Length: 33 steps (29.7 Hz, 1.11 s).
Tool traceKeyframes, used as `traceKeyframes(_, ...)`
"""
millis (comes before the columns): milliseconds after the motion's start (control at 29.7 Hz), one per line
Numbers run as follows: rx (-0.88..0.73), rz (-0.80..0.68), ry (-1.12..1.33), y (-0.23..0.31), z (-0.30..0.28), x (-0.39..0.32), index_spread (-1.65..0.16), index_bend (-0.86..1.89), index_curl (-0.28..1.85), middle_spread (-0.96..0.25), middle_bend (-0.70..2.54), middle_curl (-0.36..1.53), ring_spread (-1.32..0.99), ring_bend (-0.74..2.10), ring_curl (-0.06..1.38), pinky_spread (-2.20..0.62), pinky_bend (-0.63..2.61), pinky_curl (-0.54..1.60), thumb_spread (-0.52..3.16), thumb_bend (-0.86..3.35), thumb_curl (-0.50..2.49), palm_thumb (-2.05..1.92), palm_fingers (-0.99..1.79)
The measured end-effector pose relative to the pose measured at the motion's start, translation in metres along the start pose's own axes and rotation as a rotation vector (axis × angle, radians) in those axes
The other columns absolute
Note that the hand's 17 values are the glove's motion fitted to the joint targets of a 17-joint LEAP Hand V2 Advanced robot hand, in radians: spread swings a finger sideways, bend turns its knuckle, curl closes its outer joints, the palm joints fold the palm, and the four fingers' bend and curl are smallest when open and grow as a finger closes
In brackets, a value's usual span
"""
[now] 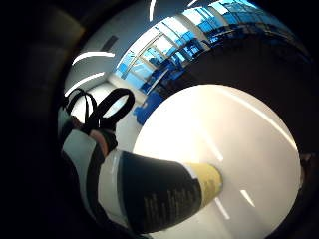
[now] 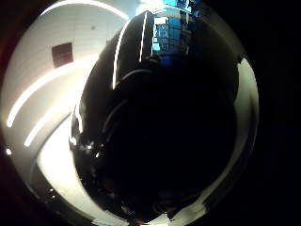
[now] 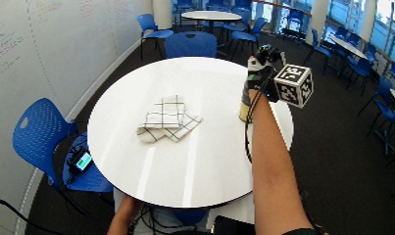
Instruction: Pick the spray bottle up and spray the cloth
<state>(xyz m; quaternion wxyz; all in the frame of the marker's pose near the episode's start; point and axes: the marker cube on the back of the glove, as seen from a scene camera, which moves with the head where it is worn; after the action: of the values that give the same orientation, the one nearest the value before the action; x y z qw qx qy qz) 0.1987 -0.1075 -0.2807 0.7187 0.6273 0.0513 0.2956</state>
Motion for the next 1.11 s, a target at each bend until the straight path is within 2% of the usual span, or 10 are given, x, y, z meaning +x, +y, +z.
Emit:
traceKeyframes(168,0.011,-0.003,-0.002,-0.001,0.002,-0.004,-0.28,0.40,0.55,-0.20,0.58,0.51,-0.20,0.53,0.45,-0.13,0.33,0.33,0.46,-0.03,0.71,0.92,1.38)
traceKeyframes(539,-0.039,0.043,0.017,0.016,0.011,0.037,-0.28,0.41,0.57,-0.21,0.60,0.51,-0.19,0.56,0.45,-0.15,0.33,0.35,0.42,-0.03,0.75,0.90,1.36)
traceKeyframes(842,-0.148,0.038,-0.017,0.027,0.022,0.056,-0.29,0.40,0.58,-0.21,0.61,0.51,-0.19,0.57,0.45,-0.14,0.33,0.36,0.41,-0.02,0.77,0.90,1.35)
traceKeyframes(1111,-0.166,0.043,0.020,0.038,0.024,0.078,-0.29,0.39,0.58,-0.21,0.61,0.51,-0.18,0.57,0.45,-0.13,0.33,0.37,0.42,-0.02,0.79,0.90,1.34)
